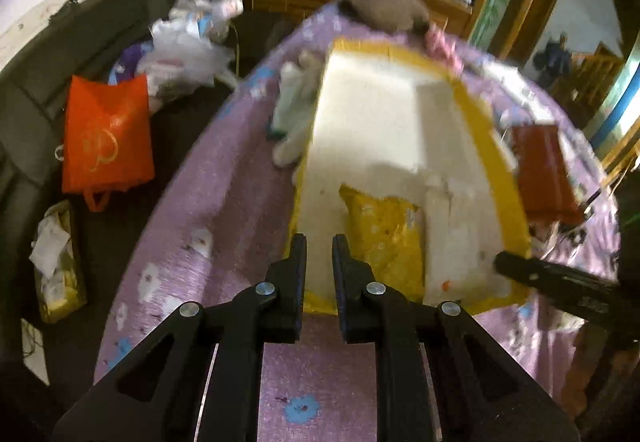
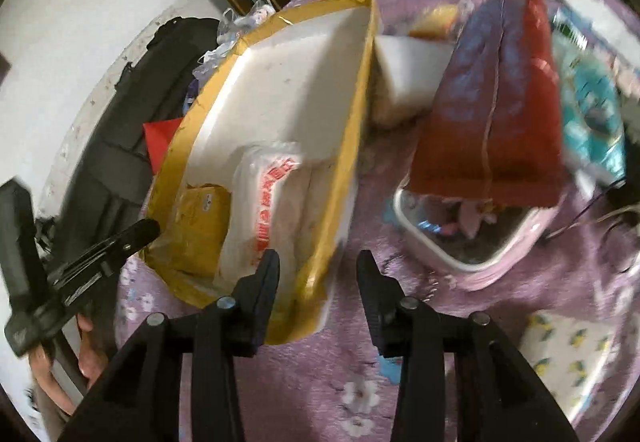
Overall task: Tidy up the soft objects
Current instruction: 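Lower yellow packet into foam tray with left tool while right tool drops white bag, then open both tools and move them back over the table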
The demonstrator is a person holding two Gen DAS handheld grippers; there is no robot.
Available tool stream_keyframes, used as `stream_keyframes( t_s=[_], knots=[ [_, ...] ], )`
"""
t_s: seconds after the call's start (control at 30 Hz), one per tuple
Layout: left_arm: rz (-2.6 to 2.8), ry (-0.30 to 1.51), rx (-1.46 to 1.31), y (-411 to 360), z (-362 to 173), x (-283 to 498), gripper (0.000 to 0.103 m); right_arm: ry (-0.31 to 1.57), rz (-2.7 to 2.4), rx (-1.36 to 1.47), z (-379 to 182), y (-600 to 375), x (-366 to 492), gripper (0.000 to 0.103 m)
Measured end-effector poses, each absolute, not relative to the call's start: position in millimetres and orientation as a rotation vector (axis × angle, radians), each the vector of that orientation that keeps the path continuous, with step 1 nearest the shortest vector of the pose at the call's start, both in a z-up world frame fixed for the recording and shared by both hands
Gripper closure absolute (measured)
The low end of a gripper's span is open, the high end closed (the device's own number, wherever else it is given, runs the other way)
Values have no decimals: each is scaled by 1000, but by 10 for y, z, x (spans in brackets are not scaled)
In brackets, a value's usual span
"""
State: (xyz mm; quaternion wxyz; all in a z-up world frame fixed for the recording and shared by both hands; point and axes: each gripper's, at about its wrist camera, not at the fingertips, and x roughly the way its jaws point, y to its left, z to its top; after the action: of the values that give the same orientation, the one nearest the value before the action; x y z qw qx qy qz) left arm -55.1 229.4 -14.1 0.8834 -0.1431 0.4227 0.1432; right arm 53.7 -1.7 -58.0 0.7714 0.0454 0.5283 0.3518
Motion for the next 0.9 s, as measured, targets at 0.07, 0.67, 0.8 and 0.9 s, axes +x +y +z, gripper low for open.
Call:
stream_keyframes(
  t_s=[0.07,0.67,0.8,0.9],
  knots=[
    [339,870,-294,2376,-135,-559,59,1151,754,77,-587,52,543,64],
    [374,983,-302,2358,-339,-1055,94,1218,838,-39,-620,109,-163,84],
    [379,992,-312,2354,-466,-1342,94,1195,865,-64,-591,65,-589,77],
    [383,974,-291,2272,-446,-1500,94,1101,879,-100,-481,14,-765,72]
  ],
)
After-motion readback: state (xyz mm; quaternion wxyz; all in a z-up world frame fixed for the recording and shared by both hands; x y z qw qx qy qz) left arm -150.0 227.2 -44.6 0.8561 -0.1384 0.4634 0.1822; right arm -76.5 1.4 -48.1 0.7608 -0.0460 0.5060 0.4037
